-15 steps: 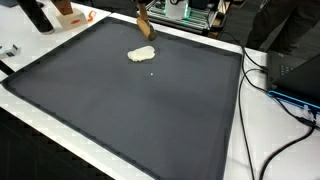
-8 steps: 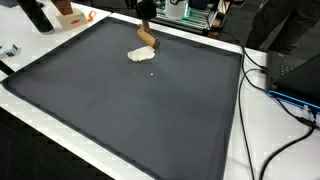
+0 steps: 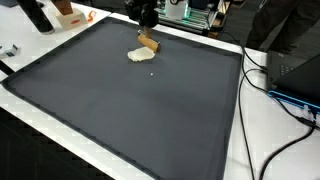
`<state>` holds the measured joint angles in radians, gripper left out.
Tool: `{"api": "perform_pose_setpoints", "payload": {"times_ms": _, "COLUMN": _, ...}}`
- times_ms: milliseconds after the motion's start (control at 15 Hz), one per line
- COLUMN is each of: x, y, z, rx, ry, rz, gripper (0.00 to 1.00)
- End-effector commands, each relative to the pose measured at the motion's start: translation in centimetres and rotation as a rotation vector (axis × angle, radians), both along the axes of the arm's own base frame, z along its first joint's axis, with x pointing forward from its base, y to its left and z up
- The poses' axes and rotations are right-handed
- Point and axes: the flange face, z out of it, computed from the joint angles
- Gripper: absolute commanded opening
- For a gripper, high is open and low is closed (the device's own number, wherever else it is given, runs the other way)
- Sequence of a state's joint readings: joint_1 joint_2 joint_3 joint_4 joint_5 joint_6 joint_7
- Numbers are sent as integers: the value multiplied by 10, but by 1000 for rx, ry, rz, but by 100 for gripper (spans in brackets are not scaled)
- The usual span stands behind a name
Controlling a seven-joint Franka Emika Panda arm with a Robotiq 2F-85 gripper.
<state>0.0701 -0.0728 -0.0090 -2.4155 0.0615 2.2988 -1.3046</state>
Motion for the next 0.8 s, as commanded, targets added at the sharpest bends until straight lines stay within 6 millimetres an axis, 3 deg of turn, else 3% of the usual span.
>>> {"api": "perform_pose_setpoints", "payload": {"times_ms": 0, "x": -4, "y": -2, "z": -9, "rx": 19, "ry": -29, "rz": 74, "gripper": 24}}
{"api": "perform_pose_setpoints", "payload": {"times_ms": 733, "x": -1, "y": 0, "z": -26, "rx": -1, "ry": -93, "rz": 76, "gripper": 24}}
